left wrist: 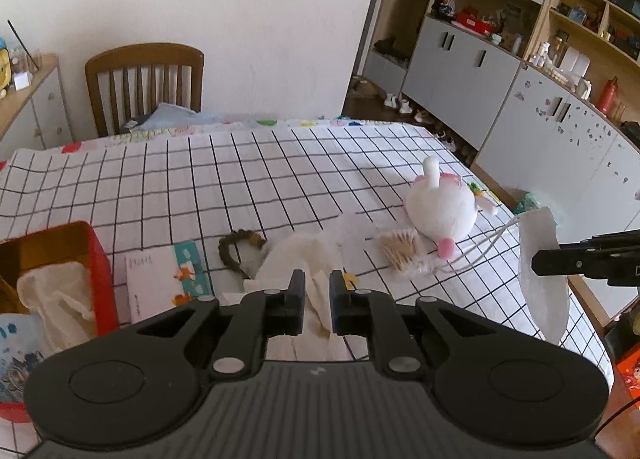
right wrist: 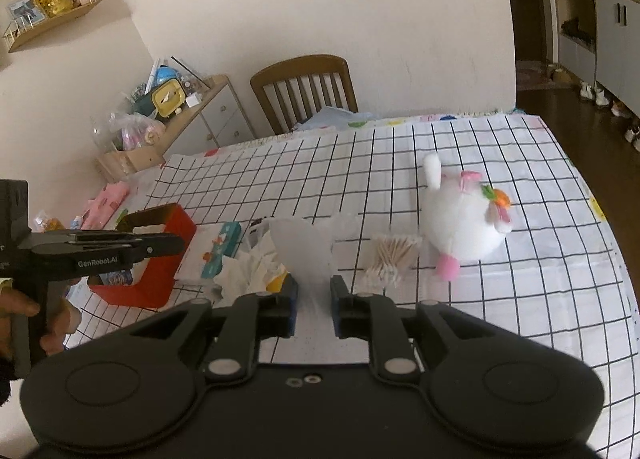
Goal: Organize soft objects
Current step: 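Lift the white tissue with the right gripper while the left gripper lifts the cloth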
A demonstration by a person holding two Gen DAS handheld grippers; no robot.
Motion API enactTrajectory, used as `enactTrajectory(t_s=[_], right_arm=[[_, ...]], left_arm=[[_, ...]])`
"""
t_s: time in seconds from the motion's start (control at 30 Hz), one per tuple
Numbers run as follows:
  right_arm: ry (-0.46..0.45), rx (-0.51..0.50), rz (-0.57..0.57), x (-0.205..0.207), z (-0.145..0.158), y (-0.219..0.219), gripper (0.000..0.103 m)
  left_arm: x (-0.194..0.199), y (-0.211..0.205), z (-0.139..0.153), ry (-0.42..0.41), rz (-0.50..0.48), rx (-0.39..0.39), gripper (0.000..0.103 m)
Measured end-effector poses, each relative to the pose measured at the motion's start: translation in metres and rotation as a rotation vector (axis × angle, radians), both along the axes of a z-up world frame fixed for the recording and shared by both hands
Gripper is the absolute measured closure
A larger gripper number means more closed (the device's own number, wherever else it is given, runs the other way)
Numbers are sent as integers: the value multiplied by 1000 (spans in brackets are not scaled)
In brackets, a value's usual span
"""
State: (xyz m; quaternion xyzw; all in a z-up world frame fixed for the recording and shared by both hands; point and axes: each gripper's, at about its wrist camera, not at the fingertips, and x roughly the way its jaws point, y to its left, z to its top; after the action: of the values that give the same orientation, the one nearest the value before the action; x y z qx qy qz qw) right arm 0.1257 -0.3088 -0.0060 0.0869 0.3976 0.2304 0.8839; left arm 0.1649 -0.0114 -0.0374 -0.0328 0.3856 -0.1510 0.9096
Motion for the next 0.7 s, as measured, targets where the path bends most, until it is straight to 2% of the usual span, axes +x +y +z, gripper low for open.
enactTrajectory(t_s=[0.03, 0.1, 0.13, 0.17, 0.4, 0.7], right_arm=[[4, -2, 0, 0, -1, 1, 85], [12, -2, 2, 1, -4, 2, 85], [16, -2, 4, 1, -5, 3, 85], [19, -4, 4, 2, -7, 4, 85], [56, -17, 8, 5, -21, 9, 85], [105, -41, 15, 8, -38, 18, 85]], left_arm=[[0, -1, -3, 3, -1, -1, 84], [0, -2, -8, 7, -7, 0, 60], [0, -3, -10, 9, -10, -4, 35], [-1, -3, -13, 7, -14, -9, 23], [-2, -11, -43, 41, -27, 18, 23], [5, -35, -100, 112, -12, 130, 23]])
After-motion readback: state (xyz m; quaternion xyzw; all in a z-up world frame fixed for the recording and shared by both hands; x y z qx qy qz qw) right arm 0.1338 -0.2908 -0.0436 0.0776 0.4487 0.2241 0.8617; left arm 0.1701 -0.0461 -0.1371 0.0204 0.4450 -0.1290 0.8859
